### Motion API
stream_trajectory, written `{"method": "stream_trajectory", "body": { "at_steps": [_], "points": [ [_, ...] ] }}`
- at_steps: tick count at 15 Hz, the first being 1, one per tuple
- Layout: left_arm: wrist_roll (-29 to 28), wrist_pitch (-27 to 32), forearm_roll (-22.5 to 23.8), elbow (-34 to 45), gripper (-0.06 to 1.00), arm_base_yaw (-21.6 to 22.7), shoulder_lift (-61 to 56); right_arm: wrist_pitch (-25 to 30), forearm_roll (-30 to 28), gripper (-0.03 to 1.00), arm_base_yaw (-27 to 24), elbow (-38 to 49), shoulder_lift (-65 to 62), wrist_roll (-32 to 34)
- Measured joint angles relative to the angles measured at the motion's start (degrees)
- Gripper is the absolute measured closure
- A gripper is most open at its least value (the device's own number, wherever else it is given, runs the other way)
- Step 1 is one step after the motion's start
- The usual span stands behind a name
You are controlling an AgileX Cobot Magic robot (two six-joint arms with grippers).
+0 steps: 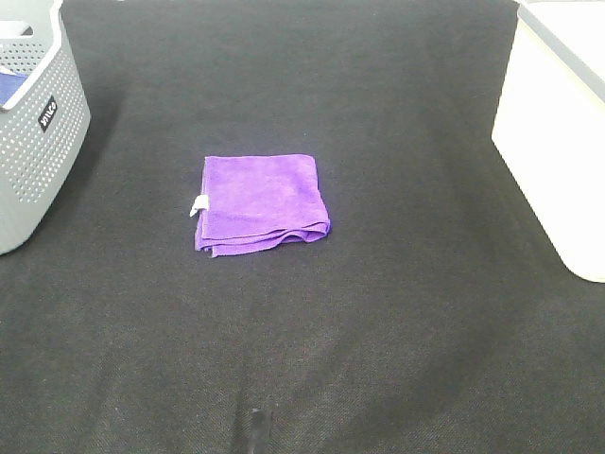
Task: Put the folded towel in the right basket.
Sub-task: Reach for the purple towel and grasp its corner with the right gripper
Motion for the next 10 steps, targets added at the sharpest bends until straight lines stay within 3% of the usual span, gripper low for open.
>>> {"method": "stream_trajectory", "body": {
  "at_steps": [4, 6, 7, 8, 10],
  "points": [
    [0.0, 0.0, 0.0, 0.0, -0.05, 0.0, 0.0, -1.1, 0.6, 0.01, 0.0, -4.9, 14.2, -0.3],
    [0.0, 0.0, 0.0, 0.0, -0.05, 0.0, 0.0, -2.1, 2.6, 0.01, 0.0, -14.0, 32.8, -0.4],
    [0.0, 0.0, 0.0, 0.0, -0.05, 0.0, 0.0, -1.9, 3.7, 0.01, 0.0, -22.7, 46.0, -0.4],
    [0.0, 0.0, 0.0, 0.0, -0.05, 0.0, 0.0, -1.9, 4.3, 0.01, 0.0, -25.6, 50.2, -0.4],
    [0.0, 0.0, 0.0, 0.0, -0.05, 0.0, 0.0, -2.0, 11.2, 0.01, 0.0, -35.6, 67.2, -0.6]
  ]
}}
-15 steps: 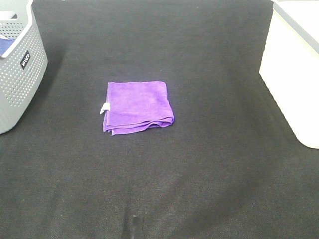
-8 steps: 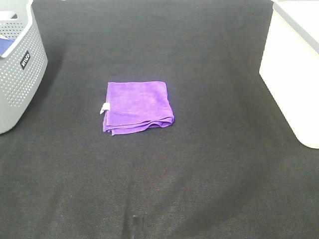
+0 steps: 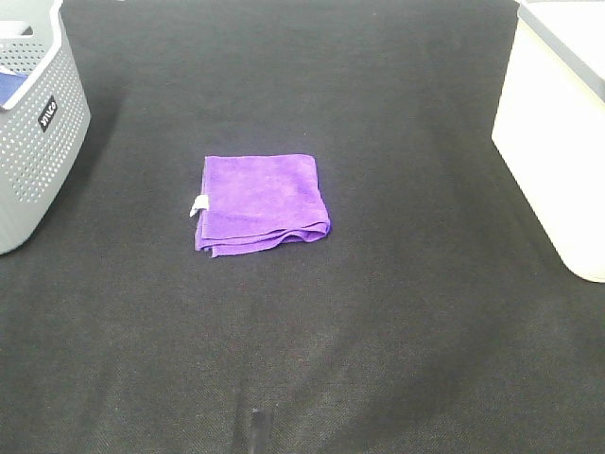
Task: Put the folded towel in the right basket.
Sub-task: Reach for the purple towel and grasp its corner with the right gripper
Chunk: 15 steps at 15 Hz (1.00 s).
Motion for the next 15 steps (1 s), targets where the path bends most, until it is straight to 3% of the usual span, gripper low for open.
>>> {"method": "stream_trajectory", "body": {
  "at_steps": [2, 4, 8, 15],
  "points": [
    [0.0, 0.0, 0.0, 0.0, -0.05, 0.0, 0.0, -1.9, 9.9, 0.01, 0.1, -5.6, 10.0, -3.6],
    [0.0, 0.0, 0.0, 0.0, -0.05, 0.0, 0.0, -3.2, 15.3, 0.01, 1.9, -10.3, 19.0, -6.0],
    [0.0, 0.0, 0.0, 0.0, -0.05, 0.0, 0.0, -3.6, 18.1, 0.02, 9.9, -29.6, 45.3, -7.0],
    [0.0, 0.0, 0.0, 0.0, -0.05, 0.0, 0.0, 3.5, 22.5, 0.03, 10.3, -57.4, 76.3, -7.3]
  ]
}}
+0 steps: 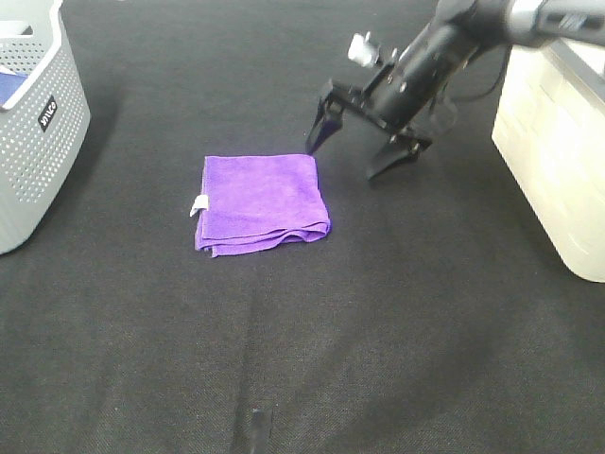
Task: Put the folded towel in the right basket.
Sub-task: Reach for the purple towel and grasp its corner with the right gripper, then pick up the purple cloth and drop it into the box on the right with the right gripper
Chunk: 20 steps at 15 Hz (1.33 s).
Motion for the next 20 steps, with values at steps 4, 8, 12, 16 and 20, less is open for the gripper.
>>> {"method": "stream_trajectory", "body": {
  "at_steps": [4, 8, 12, 16, 20],
  "points": [
    [0.0, 0.0, 0.0, 0.0, -0.05, 0.0, 0.0, 1.0, 3.2, 0.03, 0.1, -3.1, 4.8, 0.1],
    [0.0, 0.0, 0.0, 0.0, -0.05, 0.0, 0.0, 1.1, 5.8, 0.04, 0.2, -4.1, 6.7, 0.1],
    [0.0, 0.0, 0.0, 0.0, -0.05, 0.0, 0.0, -3.8, 8.8, 0.12, 4.5, -5.1, 8.9, 0.1],
    [0.0, 0.0, 0.0, 0.0, -0.05, 0.0, 0.0, -12.1, 9.3, 0.43, 10.7, -5.5, 10.7, 0.1],
    [0.0, 0.0, 0.0, 0.0, -0.05, 0.0, 0.0, -8.1, 2.2, 0.9, 11.1, -12.4, 12.6, 0.1]
  ]
}}
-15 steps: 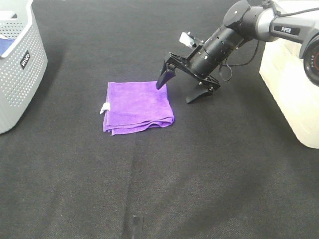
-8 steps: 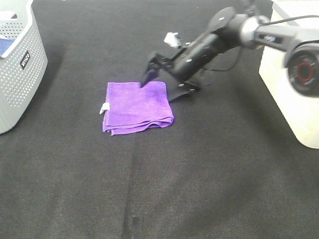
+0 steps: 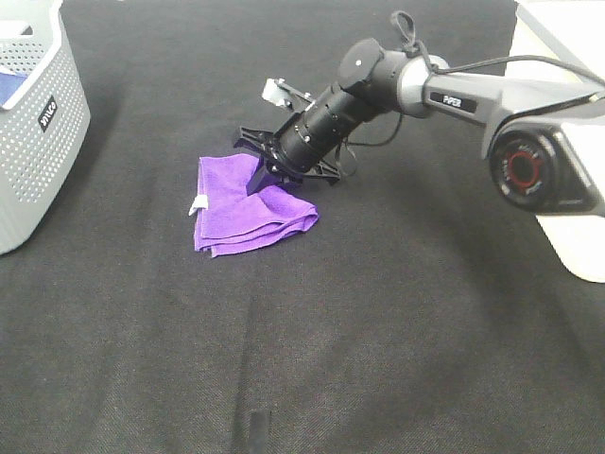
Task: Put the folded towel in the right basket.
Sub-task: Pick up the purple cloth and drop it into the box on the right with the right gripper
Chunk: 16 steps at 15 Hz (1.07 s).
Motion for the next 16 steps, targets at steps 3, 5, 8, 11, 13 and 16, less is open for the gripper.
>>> {"method": "stream_trajectory", "body": {
  "at_steps": [3, 5, 8, 11, 13, 16],
  "points": [
    [0.0, 0.0, 0.0, 0.0, -0.05, 0.0, 0.0, 13.8, -8.7, 0.9, -0.1, -16.6, 1.6, 3.5],
    [0.0, 0.0, 0.0, 0.0, -0.05, 0.0, 0.0, 14.6, -11.4, 0.9, -2.2, -21.5, -4.5, 5.4],
    [0.0, 0.0, 0.0, 0.0, -0.05, 0.0, 0.0, 14.6, -18.9, 0.9, -7.6, -22.3, -18.0, 4.3],
    [0.0, 0.0, 0.0, 0.0, -0.05, 0.0, 0.0, 14.8, -33.9, 0.9, -16.1, -20.9, -29.6, 3.2],
    [0.0, 0.0, 0.0, 0.0, -0.05, 0.0, 0.0, 15.0, -35.2, 0.9, -23.8, -17.3, -32.5, 3.0],
    [0.0, 0.0, 0.0, 0.0, -0.05, 0.0, 0.0, 15.4, -35.4, 0.9, -32.3, -9.7, -31.5, 3.0]
  ]
}}
